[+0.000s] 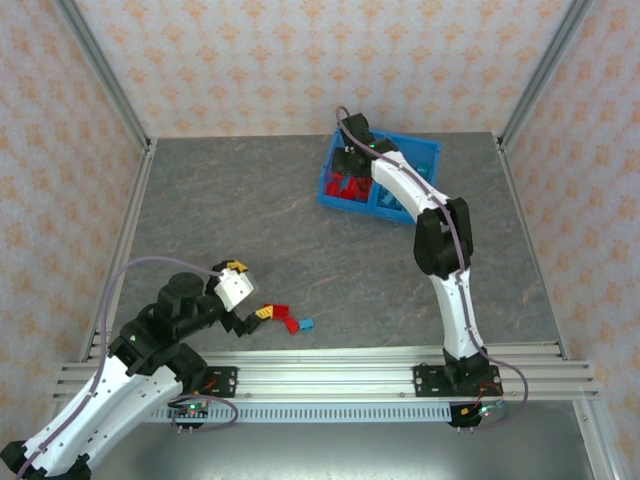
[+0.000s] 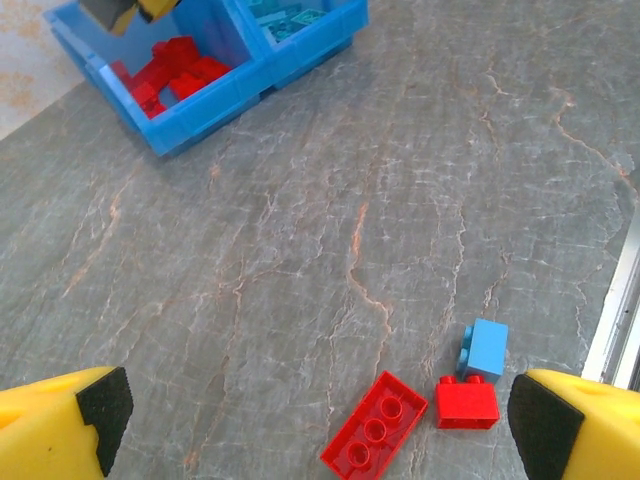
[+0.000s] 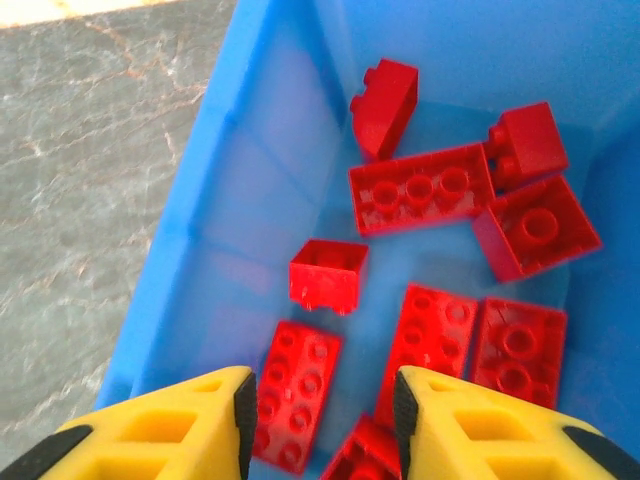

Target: Sort the legos into containers by color

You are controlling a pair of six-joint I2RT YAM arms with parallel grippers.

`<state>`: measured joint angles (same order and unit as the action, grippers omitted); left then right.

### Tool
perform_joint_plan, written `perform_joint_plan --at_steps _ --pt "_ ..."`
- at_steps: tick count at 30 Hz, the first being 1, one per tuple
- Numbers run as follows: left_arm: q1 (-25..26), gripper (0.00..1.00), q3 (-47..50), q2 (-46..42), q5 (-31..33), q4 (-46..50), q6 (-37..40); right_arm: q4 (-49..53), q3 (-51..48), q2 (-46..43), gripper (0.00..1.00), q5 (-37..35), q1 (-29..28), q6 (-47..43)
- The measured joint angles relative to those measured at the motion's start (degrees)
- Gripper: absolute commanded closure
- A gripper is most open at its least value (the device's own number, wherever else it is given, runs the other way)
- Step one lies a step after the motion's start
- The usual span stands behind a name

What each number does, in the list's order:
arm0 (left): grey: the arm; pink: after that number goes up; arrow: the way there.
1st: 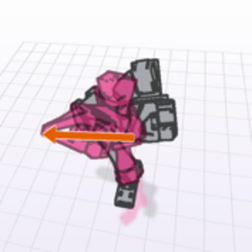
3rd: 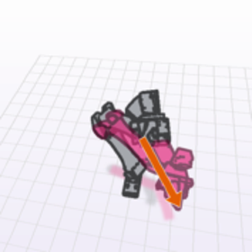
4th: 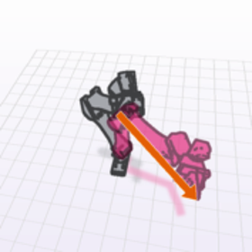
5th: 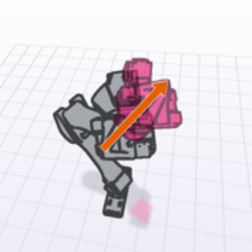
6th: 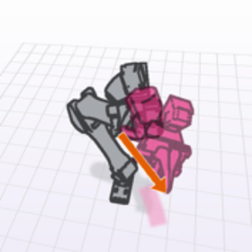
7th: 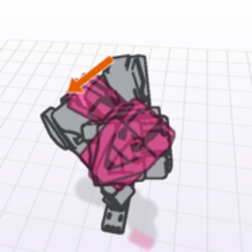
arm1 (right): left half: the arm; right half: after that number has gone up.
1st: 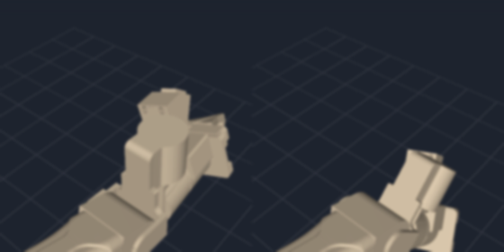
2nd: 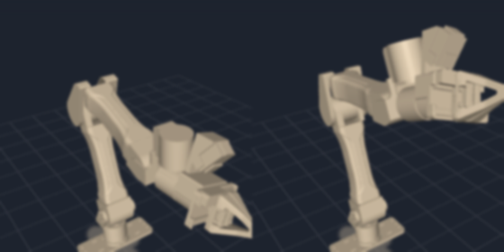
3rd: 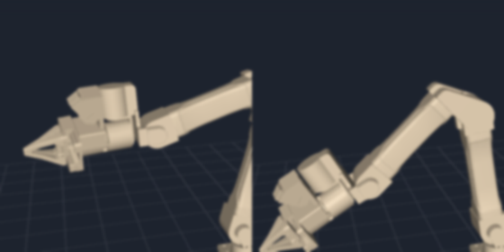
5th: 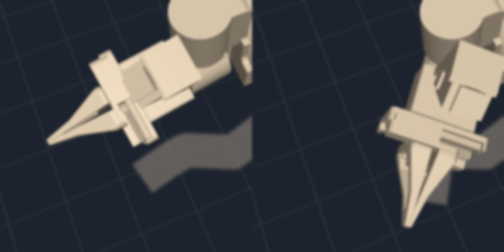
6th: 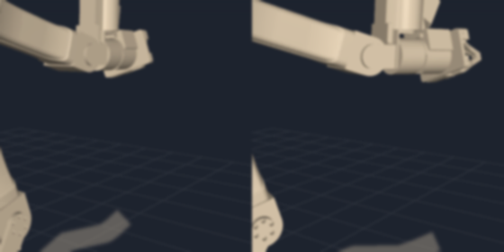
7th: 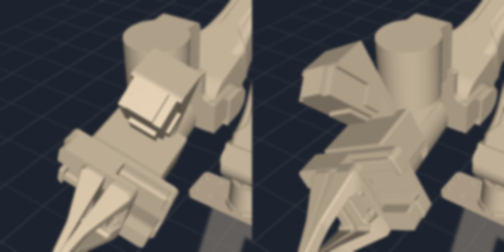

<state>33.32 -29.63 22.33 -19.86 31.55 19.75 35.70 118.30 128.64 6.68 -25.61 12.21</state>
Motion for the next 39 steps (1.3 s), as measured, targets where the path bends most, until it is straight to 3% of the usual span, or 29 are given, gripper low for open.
perform_joint_plan --at_steps 5,10,15,19,24,31,39 --pt "0.48 0.01 -6.86 7.98 5.6 1.64 -12.55 -1.64 -19.65 -17.88 0.44 4.7 -0.94 0.2" --pt "2.36 0.01 -10.03 16.13 14.25 3.63 -33.2 -1.38 -38.88 -42.4 0.33 9.79 -7.08 0.96" --pt "4.48 0.1 -10.23 29.75 16.04 5.57 -47.21 -0.94 -53.64 -61.81 0.29 16.81 -14.43 3.96" --pt "5.73 0.13 -10.69 38.69 15.65 6.64 -54.1 -0.2 -65.75 -72.85 0.27 19.39 -15.61 8.79" --pt "7.91 0.13 -11.69 44.3 15.17 6.23 -58.51 2.29 -73.68 -80.78 0.26 18.16 -15.61 12.94" --pt "11.58 0.14 -11.69 54.27 14.73 3.58 -61.59 3.02 -74.16 -80.52 0.25 15.82 -15.61 13.53" --pt "11.98 0.43 -11.72 58.82 14.82 2.05 -62.1 3.08 -74.16 -80.76 0.25 15.82 -15.61 13.57"
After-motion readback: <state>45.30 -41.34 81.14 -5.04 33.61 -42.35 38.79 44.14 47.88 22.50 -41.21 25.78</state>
